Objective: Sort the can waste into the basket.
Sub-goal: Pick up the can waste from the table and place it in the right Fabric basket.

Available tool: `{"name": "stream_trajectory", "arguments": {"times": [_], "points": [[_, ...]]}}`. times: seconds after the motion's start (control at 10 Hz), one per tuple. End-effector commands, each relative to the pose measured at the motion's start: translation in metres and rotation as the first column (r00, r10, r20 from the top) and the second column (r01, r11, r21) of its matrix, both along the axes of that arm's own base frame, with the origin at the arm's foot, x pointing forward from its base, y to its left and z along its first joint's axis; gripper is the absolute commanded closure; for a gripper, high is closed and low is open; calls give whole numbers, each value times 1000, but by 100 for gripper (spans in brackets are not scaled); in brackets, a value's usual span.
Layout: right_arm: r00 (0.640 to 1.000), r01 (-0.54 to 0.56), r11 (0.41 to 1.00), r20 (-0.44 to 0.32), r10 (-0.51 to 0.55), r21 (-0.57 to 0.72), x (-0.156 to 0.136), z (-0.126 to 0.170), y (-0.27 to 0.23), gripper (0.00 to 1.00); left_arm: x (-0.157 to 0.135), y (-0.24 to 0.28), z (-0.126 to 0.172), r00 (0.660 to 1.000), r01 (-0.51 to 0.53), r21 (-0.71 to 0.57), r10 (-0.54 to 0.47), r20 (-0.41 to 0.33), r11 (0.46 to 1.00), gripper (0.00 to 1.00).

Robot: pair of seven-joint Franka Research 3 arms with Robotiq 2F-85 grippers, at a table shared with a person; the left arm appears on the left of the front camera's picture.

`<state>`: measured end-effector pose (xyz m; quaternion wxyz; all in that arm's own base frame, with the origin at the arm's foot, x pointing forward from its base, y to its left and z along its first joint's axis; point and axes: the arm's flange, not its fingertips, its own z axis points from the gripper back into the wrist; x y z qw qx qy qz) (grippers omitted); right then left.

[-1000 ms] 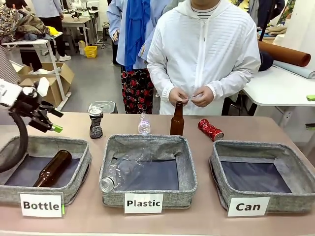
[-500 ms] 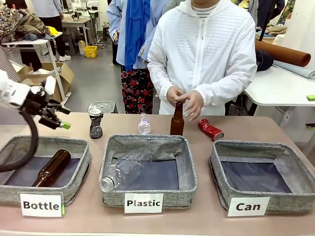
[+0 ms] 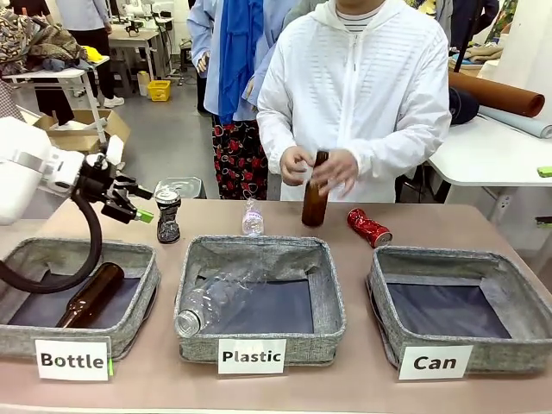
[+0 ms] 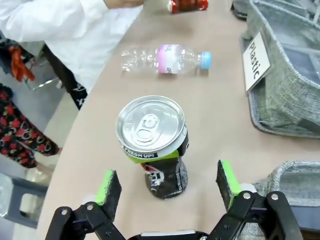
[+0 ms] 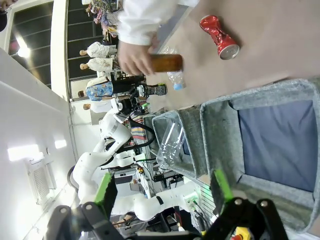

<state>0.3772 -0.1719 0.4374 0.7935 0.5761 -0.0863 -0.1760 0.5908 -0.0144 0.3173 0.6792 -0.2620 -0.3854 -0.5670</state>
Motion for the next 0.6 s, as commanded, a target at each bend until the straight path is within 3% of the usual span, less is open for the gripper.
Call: {"name": "stream_trajectory", "arguments": {"times": [0.0, 0.4, 0.5], "points": [[1000, -7, 1000, 17, 7, 1, 0, 1, -1, 0, 15, -9, -15, 1000, 27, -75, -28, -14, 997, 0], [1000, -7, 1000, 17, 7, 1, 0, 1, -1, 0, 29, -26, -35, 999, 9, -116, -13, -33, 993, 0], [1000, -7, 1000, 17, 7, 1, 0, 1, -1, 0, 31, -28, -35, 1000, 1, -134, -3, -11, 991, 53]]}}
